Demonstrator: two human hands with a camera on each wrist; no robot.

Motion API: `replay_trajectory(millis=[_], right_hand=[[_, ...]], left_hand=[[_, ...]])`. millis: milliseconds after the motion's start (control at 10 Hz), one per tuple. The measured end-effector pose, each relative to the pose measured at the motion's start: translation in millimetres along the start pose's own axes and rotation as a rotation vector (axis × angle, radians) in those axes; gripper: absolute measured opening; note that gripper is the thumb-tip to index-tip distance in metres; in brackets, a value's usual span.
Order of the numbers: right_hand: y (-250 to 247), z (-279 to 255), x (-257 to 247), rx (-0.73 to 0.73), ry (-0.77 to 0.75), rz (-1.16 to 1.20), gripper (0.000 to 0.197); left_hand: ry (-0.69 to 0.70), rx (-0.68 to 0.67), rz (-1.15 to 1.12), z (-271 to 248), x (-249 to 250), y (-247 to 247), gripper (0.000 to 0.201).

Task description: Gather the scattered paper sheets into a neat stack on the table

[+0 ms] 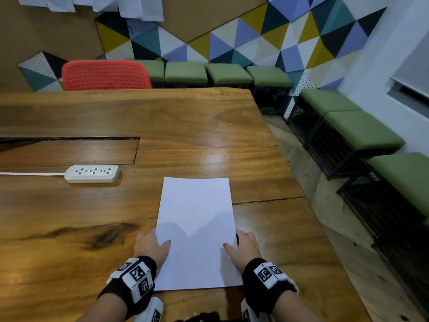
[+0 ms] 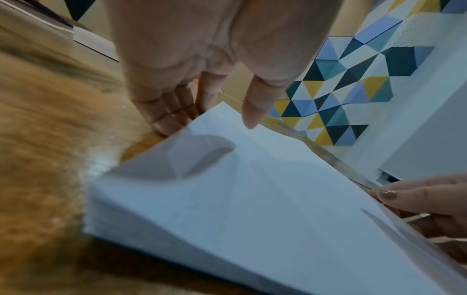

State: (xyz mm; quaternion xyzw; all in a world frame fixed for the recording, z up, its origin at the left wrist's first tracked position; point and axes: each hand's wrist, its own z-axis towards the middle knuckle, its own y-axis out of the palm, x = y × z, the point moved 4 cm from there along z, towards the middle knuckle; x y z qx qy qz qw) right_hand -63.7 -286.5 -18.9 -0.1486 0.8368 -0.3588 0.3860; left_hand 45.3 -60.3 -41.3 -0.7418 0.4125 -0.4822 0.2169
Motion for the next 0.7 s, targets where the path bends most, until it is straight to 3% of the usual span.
replay_trajectory(millis=[500,700], right_hand=[[-5.6,-3.8,10.2,-0.014,-0.034,0.053,0.035],[-12.4,-19.8,30.5,0.026,-0.133,0.174,0.042]], left_hand=[[0.012,0.012,0.021,-20.4,17.5,-14.5,0.031],[0.041,-0.040,-0.093,-30.6,12.6,-26.8,0.054]])
